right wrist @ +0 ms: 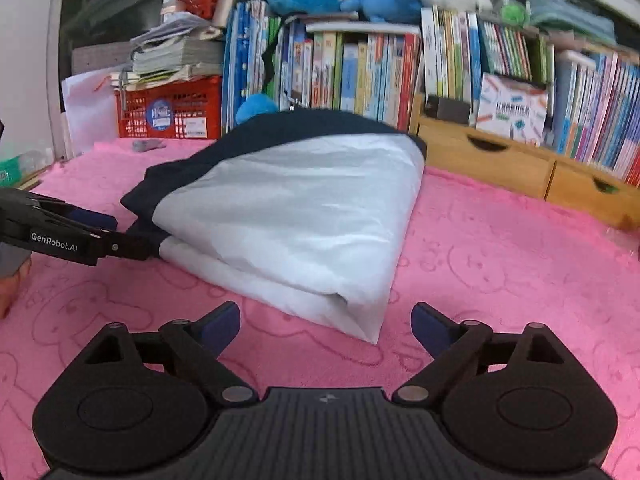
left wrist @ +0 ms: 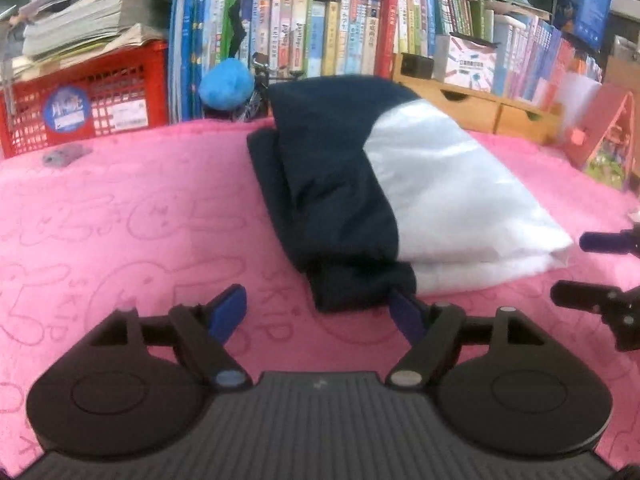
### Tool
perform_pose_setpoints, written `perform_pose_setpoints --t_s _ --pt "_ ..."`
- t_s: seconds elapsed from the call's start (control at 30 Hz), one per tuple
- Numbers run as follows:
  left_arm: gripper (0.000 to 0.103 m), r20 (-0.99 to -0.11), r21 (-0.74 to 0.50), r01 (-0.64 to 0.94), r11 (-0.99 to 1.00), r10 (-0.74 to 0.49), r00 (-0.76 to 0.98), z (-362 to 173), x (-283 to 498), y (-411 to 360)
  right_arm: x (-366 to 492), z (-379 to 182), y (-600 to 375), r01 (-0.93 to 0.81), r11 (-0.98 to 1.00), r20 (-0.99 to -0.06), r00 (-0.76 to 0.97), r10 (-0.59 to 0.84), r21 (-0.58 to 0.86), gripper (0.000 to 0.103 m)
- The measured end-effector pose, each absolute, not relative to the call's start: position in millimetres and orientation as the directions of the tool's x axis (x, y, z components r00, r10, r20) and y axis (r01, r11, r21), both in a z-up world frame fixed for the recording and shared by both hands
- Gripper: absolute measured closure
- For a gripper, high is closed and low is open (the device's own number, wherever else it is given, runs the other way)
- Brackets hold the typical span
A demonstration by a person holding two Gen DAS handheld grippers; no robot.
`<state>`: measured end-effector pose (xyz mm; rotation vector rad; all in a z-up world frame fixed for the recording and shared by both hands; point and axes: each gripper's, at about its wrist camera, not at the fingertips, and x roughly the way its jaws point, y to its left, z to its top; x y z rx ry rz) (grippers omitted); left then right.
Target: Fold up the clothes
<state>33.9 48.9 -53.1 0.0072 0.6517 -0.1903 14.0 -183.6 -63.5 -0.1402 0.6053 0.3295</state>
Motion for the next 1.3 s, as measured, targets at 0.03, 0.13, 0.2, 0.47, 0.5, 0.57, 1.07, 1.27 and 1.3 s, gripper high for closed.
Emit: perform_pose_setpoints --t_s 0.03,0.13,0.2,0.47,0.5,0.57,1.07,1.27,1.3 --pt "0.017 -0.608 -0.048 0.186 0.981 -0.176 0.774 -53.8 34.7 47.6 15.7 -64.3 -184.2 -0.346 0.938 -0.585 0.766 0.266 -0.026 0.01" --pt "0.014 -0.614 -0.032 0.195 0.98 -0.173 0.77 -55.1 33.6 45.1 18.2 -66.2 -182.5 -0.361 0.932 -0.603 0.749 0.274 -0.025 0.008" --pt "0.012 -0.618 -0.024 0.198 0.98 -0.171 0.767 -55.5 33.9 43.0 20.1 -68.0 -179.7 -0.368 0.929 -0.617 0.739 0.271 -0.032 0.007" --pt "0.008 -0.624 -0.013 0.205 0.979 -0.168 0.764 -56.4 34.2 41.2 20.8 -69.7 -179.4 -0.356 0.934 -0.62 0.742 0.256 -0.039 0.007" --pt "0.007 -0.625 -0.009 0.206 0.979 -0.166 0.763 -56.5 34.3 40.3 21.4 -69.8 -180.4 -0.351 0.936 -0.621 0.741 0.254 -0.036 0.007" --pt "0.006 -0.628 -0.002 0.207 0.978 -0.162 0.761 -56.7 34.6 38.9 22.8 -70.4 -180.6 -0.345 0.938 -0.627 0.738 0.247 -0.036 0.006" --pt "0.0 -0.637 0.004 0.211 0.977 -0.16 0.754 -58.3 36.5 36.5 35.0 -73.1 -187.8 -0.32 0.947 -0.657 0.709 0.257 0.025 0.0" --pt "0.0 -0.634 0.007 0.211 0.978 -0.158 0.757 -59.0 36.5 36.5 35.3 -72.7 -185.9 -0.318 0.948 -0.657 0.709 0.255 0.025 0.0" --pt "0.0 -0.634 0.007 0.211 0.978 -0.158 0.757 -59.1 36.5 36.5 35.3 -72.7 -185.8 -0.317 0.948 -0.657 0.709 0.255 0.025 0.0"
